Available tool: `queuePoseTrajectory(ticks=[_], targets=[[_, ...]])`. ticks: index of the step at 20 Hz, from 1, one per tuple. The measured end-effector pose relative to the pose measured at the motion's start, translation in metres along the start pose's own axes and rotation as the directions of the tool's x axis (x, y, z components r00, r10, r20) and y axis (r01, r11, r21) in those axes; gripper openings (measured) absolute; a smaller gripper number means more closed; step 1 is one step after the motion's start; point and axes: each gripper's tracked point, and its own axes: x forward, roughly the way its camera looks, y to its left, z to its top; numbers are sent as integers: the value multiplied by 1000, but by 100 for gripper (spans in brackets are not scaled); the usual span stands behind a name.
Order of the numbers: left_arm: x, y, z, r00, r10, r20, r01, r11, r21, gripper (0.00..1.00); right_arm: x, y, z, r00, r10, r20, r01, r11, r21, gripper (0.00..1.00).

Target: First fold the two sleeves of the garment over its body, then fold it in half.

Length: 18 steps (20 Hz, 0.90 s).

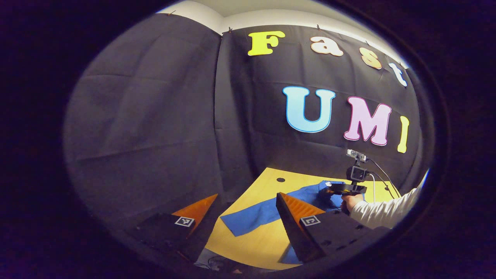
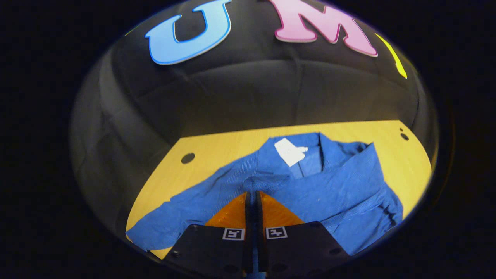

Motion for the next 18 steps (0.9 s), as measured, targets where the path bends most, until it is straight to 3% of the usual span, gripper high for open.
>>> queuePoseTrajectory(ticks=[1,2,4,5,6,9,10,11,12,16,18], targets=[[0,1,-5,1000,6,-9,-6,1000,6,82,5,4,-8,1000,10,-25,-10,999,31,6],[0,2,-8,1000,12,-19,-12,1000,12,82,12,13,-14,998,36,-49,-33,997,70,0],[5,3,-13,999,16,-30,-15,1000,9,82,16,32,-20,991,114,-76,-103,985,136,20],[8,0,-14,999,11,-36,-11,1000,-8,82,12,39,-18,986,147,-82,-134,980,148,39],[12,-1,-18,999,8,-45,-9,1000,-28,82,7,46,-18,980,185,-77,-172,973,153,20],[27,-7,-31,997,10,-79,-15,998,-67,82,-16,57,-10,956,282,-80,-269,952,148,80],[31,-9,-32,996,8,-85,-14,997,-75,82,-21,52,-4,957,283,-68,-274,955,116,85],[37,-12,-34,996,2,-86,-9,997,-79,82,-29,45,5,959,277,-53,-273,959,75,77],[44,-15,-36,997,-6,-82,-1,997,-79,82,-39,43,12,959,283,-33,-282,959,40,95],[84,-8,-55,992,-4,-125,-7,996,-86,82,-116,29,66,937,335,101,-327,941,-88,97],[107,-2,-70,986,1,-166,-17,995,-95,82,-172,9,93,921,341,189,-312,935,-166,97]])
